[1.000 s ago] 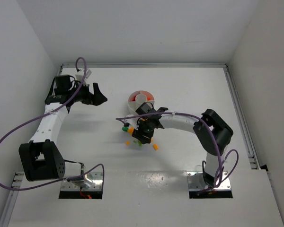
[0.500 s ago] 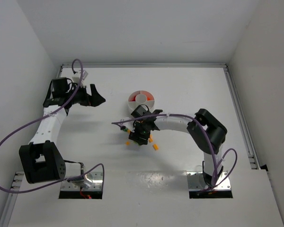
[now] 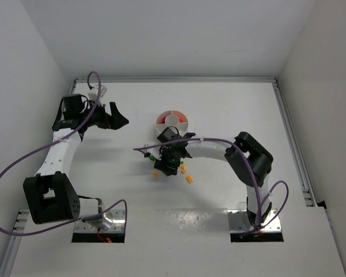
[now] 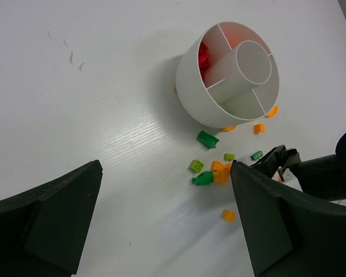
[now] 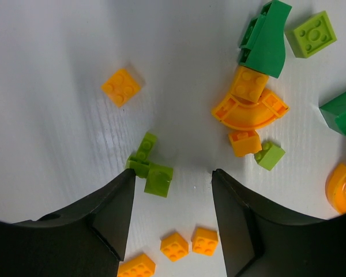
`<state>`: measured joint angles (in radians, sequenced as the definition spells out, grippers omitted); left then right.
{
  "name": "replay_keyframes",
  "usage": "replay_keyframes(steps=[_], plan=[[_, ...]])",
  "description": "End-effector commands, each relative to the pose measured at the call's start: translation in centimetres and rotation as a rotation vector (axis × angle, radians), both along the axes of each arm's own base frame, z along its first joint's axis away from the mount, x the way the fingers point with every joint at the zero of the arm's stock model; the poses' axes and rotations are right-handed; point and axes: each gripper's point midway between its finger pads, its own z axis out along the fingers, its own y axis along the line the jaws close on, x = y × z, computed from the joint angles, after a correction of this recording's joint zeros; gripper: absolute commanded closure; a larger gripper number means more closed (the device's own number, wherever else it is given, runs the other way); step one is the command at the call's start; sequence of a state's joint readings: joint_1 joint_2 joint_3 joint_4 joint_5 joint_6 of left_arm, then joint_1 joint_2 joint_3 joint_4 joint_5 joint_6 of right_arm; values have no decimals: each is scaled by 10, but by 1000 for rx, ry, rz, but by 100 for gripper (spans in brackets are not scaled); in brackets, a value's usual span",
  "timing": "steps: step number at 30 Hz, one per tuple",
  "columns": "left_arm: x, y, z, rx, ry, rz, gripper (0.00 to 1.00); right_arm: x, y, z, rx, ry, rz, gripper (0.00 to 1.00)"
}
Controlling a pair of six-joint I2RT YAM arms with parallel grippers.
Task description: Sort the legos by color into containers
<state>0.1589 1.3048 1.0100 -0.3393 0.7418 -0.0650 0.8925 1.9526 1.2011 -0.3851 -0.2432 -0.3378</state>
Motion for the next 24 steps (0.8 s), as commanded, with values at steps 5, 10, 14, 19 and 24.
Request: replay_keyframes(steps=[5, 10, 14, 19, 24], plan=[[2, 0, 14, -11, -62, -13, 0, -5, 4, 41, 83, -49, 39, 42], [1, -1, 16, -13, -79, -20, 0, -6, -3, 64, 126, -69, 21, 42], [-1, -1, 12, -15, -70, -20, 0, -13, -9, 62, 112, -52, 37, 42], [1, 0, 13, -21, -68, -5, 0, -20, -19, 37, 44, -37, 64, 42], [3, 6, 12, -35, -41, 47, 0, -14, -24, 16, -20, -39, 46, 40]])
